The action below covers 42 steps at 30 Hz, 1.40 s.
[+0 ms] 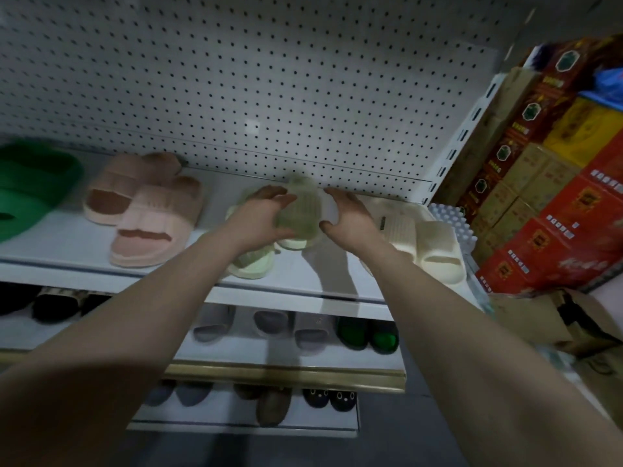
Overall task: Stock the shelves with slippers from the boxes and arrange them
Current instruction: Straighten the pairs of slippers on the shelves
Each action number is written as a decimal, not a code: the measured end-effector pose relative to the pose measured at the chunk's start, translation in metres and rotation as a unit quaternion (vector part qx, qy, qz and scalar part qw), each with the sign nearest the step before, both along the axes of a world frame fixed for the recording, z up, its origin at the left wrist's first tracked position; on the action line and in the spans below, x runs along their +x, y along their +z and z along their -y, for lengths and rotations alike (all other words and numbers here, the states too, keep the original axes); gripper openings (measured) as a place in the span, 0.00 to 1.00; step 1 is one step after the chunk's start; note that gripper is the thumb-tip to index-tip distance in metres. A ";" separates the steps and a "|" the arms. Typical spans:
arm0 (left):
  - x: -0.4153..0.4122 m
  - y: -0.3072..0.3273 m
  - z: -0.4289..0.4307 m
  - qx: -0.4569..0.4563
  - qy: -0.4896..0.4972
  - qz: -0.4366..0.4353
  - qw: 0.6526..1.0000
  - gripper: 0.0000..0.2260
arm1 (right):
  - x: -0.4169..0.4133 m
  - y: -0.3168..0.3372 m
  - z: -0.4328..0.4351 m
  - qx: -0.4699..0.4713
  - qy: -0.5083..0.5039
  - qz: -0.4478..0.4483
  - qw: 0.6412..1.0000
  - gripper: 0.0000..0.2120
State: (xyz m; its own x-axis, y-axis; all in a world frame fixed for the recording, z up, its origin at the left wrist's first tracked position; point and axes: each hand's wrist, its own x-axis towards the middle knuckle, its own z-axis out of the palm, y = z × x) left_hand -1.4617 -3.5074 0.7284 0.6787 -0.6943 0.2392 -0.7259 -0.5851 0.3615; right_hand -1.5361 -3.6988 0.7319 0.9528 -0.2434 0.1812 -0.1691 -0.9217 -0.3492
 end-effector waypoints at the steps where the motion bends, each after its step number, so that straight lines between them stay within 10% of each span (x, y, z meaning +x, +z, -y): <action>1: 0.007 -0.002 -0.009 0.017 -0.002 -0.003 1.000 0.36 | 0.008 0.004 -0.006 -0.008 -0.001 -0.021 1.000 0.32; 14: 0.046 -0.022 -0.059 0.069 -0.065 -0.088 0.992 0.45 | 0.083 -0.009 -0.048 -0.040 -0.047 -0.180 0.982 0.40; 20: 0.048 -0.030 -0.059 0.040 -0.071 -0.085 0.993 0.44 | 0.079 -0.017 -0.054 -0.054 -0.106 -0.163 0.979 0.29; 42: 0.057 -0.025 -0.035 0.029 -0.133 -0.122 0.983 0.42 | 0.000 -0.022 -0.053 -0.041 -0.158 -0.108 0.981 0.39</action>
State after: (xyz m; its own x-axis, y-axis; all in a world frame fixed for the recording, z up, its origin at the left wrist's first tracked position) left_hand -1.4045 -3.4727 0.7031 0.5029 -0.8631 0.0475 -0.7526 -0.4102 0.5151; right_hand -1.5360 -3.6456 0.7103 0.8510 -0.5249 0.0148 -0.5118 -0.8354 -0.2002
